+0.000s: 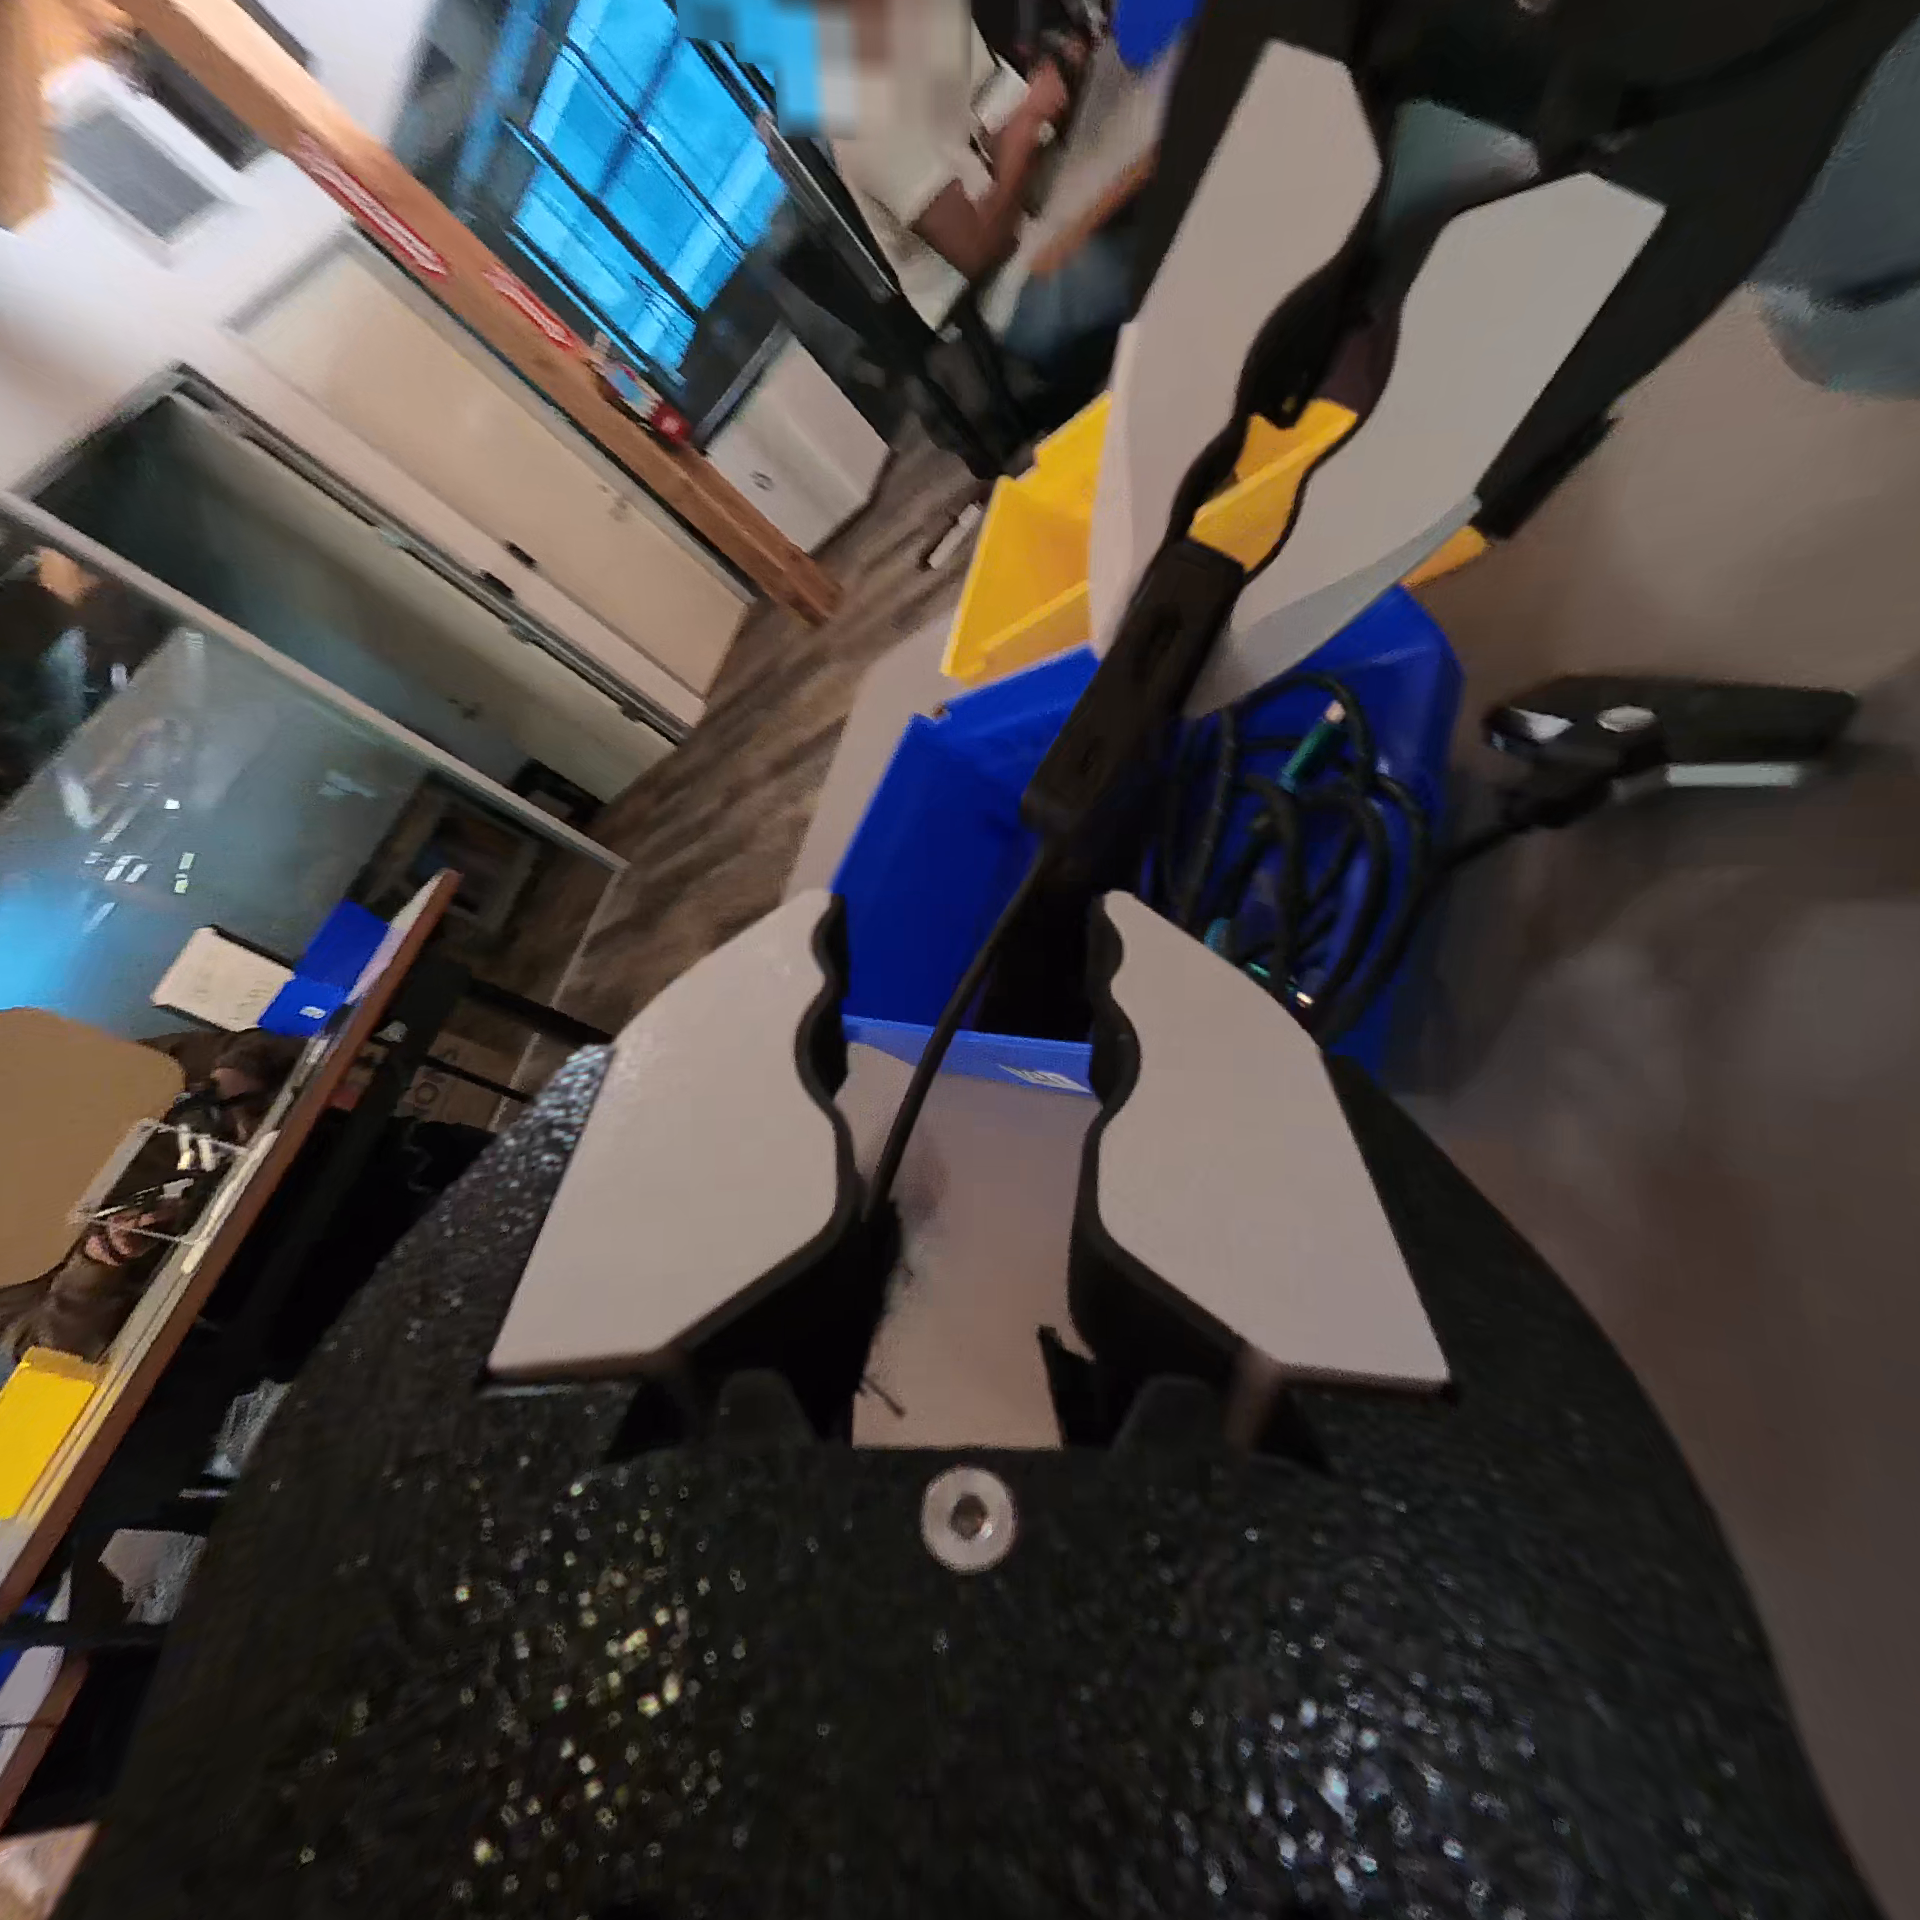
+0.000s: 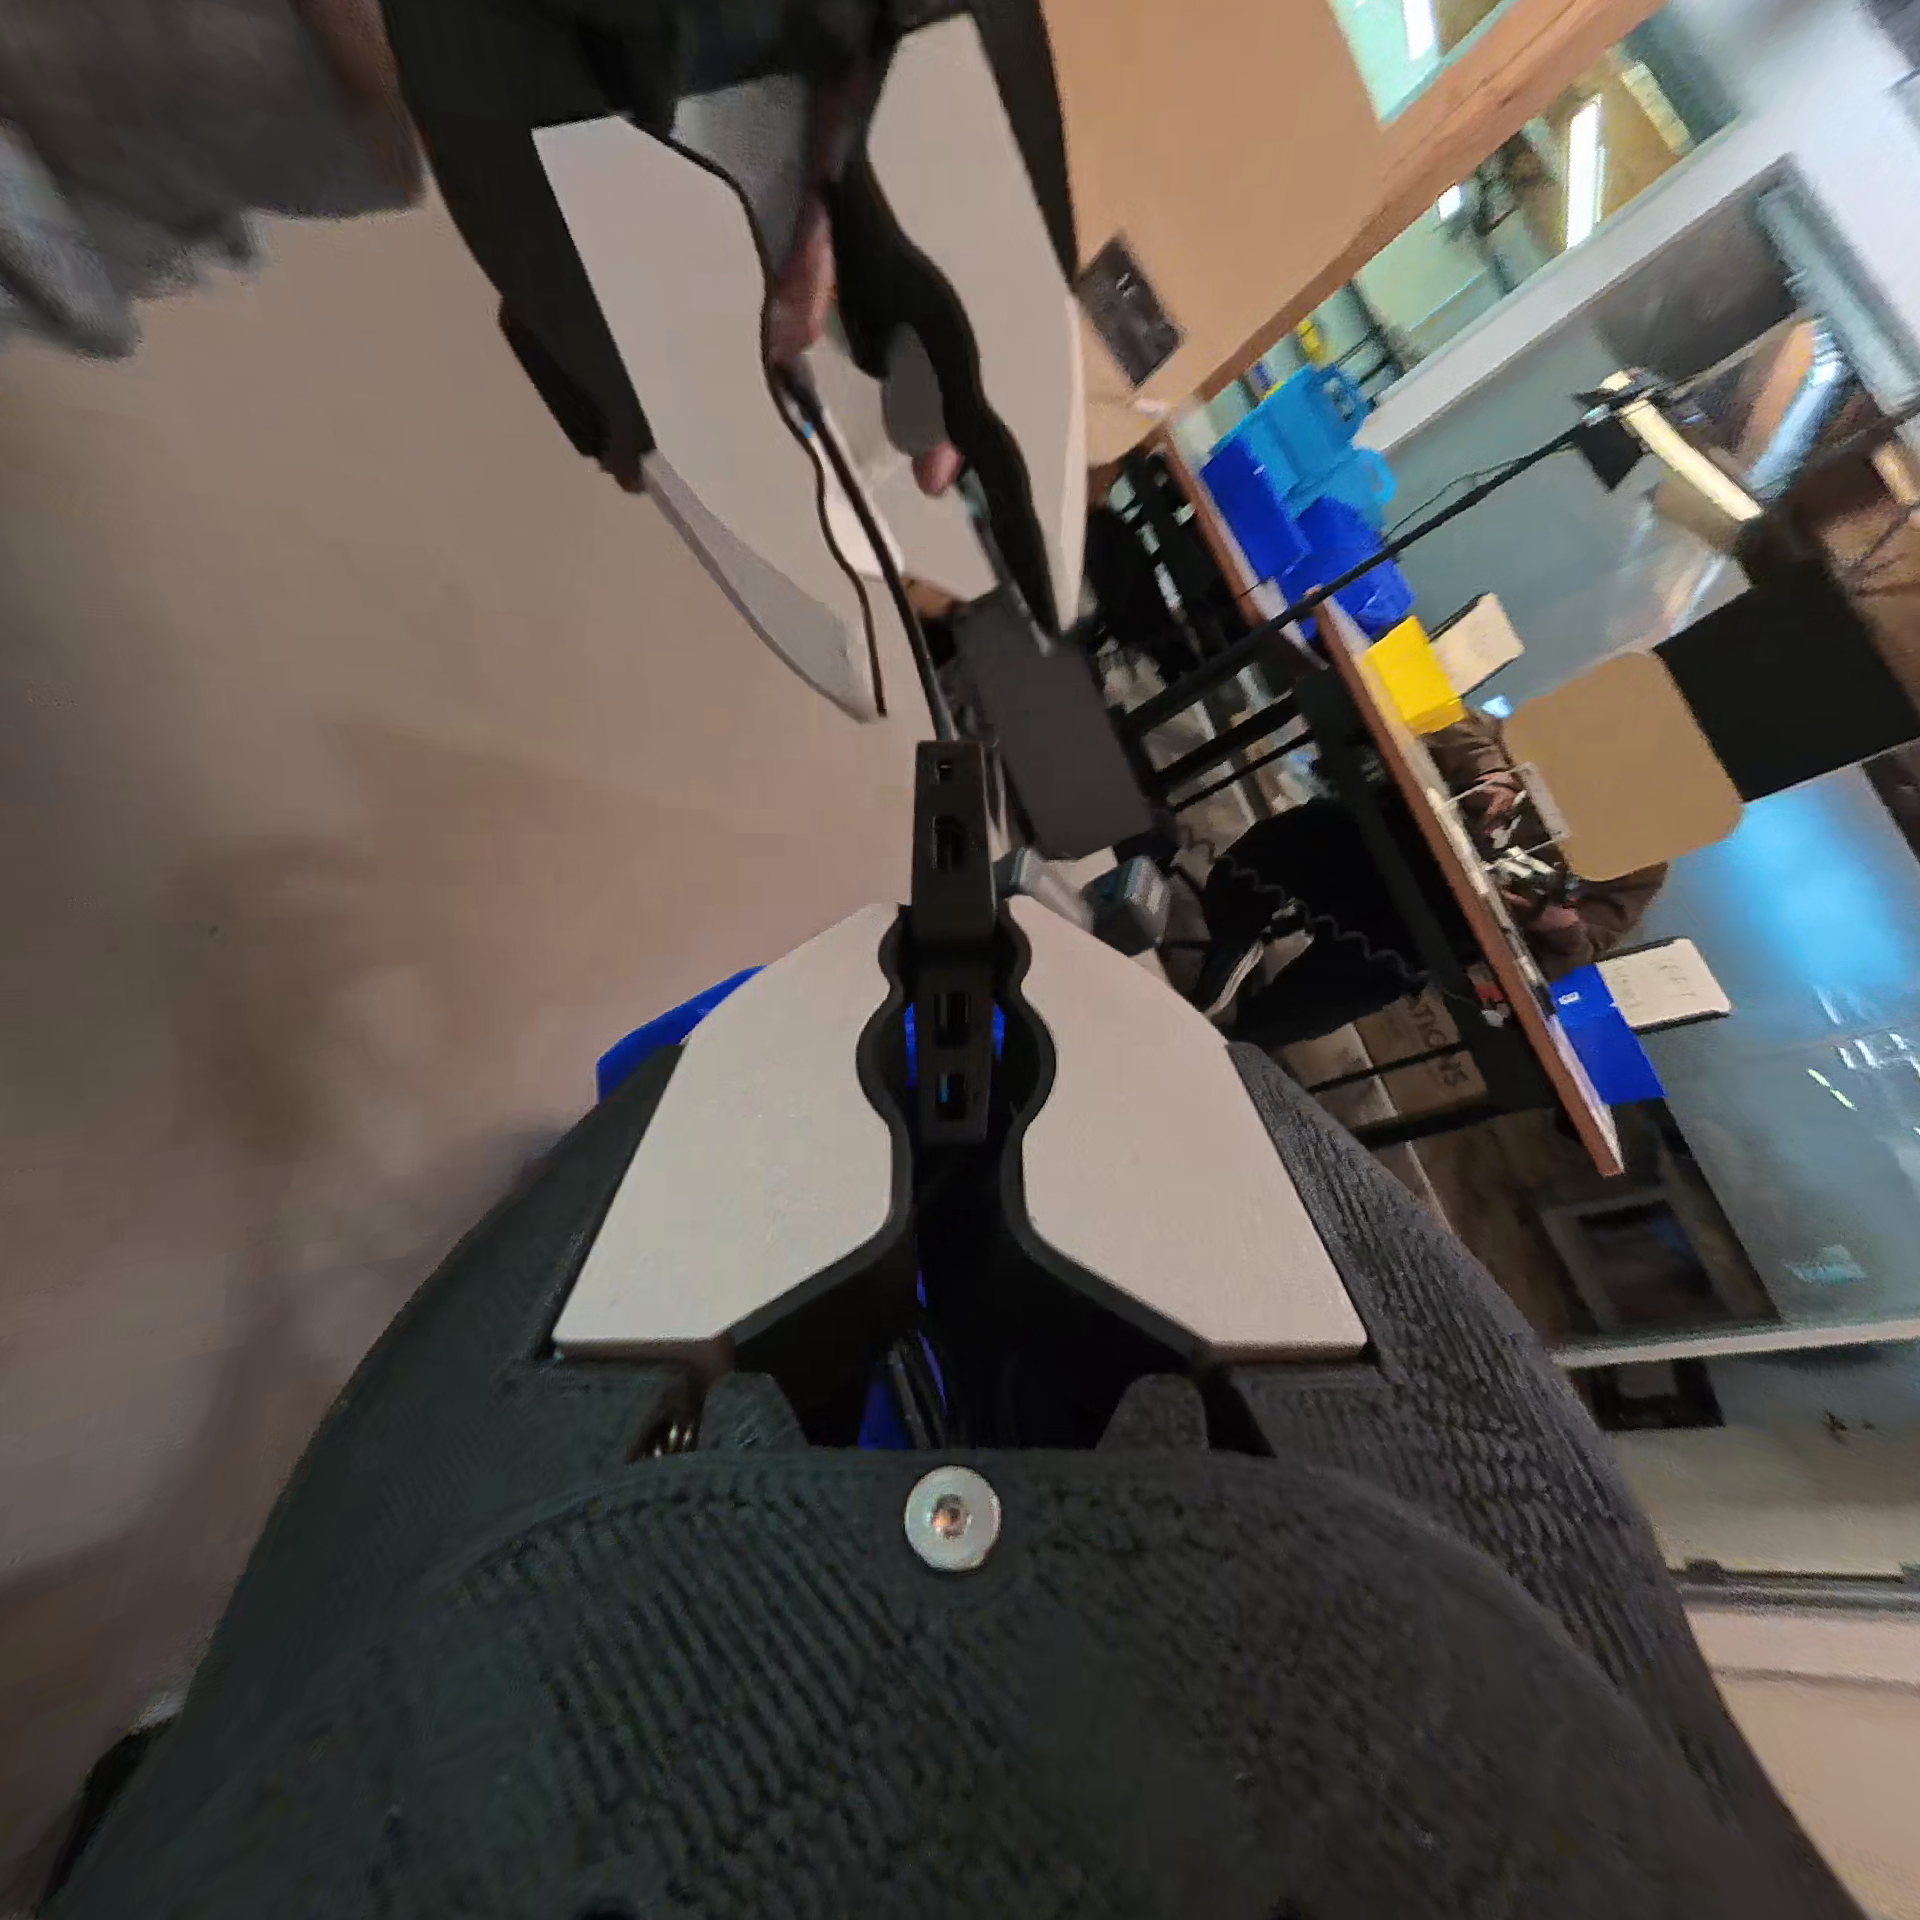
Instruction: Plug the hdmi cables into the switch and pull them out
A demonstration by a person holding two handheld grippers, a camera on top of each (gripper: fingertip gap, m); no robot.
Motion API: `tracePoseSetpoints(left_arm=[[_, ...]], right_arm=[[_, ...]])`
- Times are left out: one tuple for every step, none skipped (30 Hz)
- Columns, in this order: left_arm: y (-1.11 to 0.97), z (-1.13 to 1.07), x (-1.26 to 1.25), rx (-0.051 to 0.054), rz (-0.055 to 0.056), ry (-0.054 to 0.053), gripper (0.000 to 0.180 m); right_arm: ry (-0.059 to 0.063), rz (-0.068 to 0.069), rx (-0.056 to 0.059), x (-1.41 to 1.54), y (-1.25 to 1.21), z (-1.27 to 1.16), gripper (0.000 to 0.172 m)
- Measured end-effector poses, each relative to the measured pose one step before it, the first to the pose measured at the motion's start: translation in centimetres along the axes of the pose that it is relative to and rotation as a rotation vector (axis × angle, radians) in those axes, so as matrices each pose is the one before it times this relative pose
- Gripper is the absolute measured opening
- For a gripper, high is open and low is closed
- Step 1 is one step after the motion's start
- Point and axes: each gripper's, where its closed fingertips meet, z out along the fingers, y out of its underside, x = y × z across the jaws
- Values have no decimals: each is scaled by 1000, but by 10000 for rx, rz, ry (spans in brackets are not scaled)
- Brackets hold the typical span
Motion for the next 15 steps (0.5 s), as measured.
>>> tracePoseSetpoints(left_arm=[[-256, -604, -765, 331, -112, -302, 49], [-335, -702, -765, 400, -150, -270, 54], [-492, -766, -612, 512, -203, -134, 57], [-762, -858, -352, 704, -261, 49, 56], [-970, -882, -49, 851, -301, 244, 52], [-1062, -867, 167, 958, -354, 380, 48], [-1017, -796, 227, 968, -457, 449, 44], [-890, -734, 283, 945, -576, 543, 42], [-730, -709, 174, 891, -676, 520, 41], [-482, -719, 246, 760, -689, 599, 36], [-312, -714, 266, 651, -612, 580, 32], [-247, -703, -1, 594, -546, 359, 31], [18, -622, -199, 371, -496, 210, 28], [447, -447, -758, 23, -371, -206, 27], [953, -198, -1192, -364, -190, -568, 28]], right_arm=[[277, 114, 324, 523, -141, -266, 13], [267, 74, 239, 491, -45, -211, 13], [265, 33, 198, 467, 6, -179, 13], [252, 67, 218, 458, -34, -165, 13], [174, 117, 209, 376, -60, -141, 13], [165, 118, 217, 342, -81, -130, 13], [178, 134, 233, 366, -130, -102, 14], [168, 140, 243, 352, -184, -82, 13], [184, 129, 266, 379, -243, -71, 14], [189, 126, 252, 387, -253, -53, 13], [179, 128, 234, 390, -250, -29, 13], [135, 161, 251, 341, -300, -40, 13], [101, 228, 277, 316, -362, -33, 13], [22, 285, 278, 229, -384, -13, 13], [-35, 334, 296, 129, -406, 2, 13]])
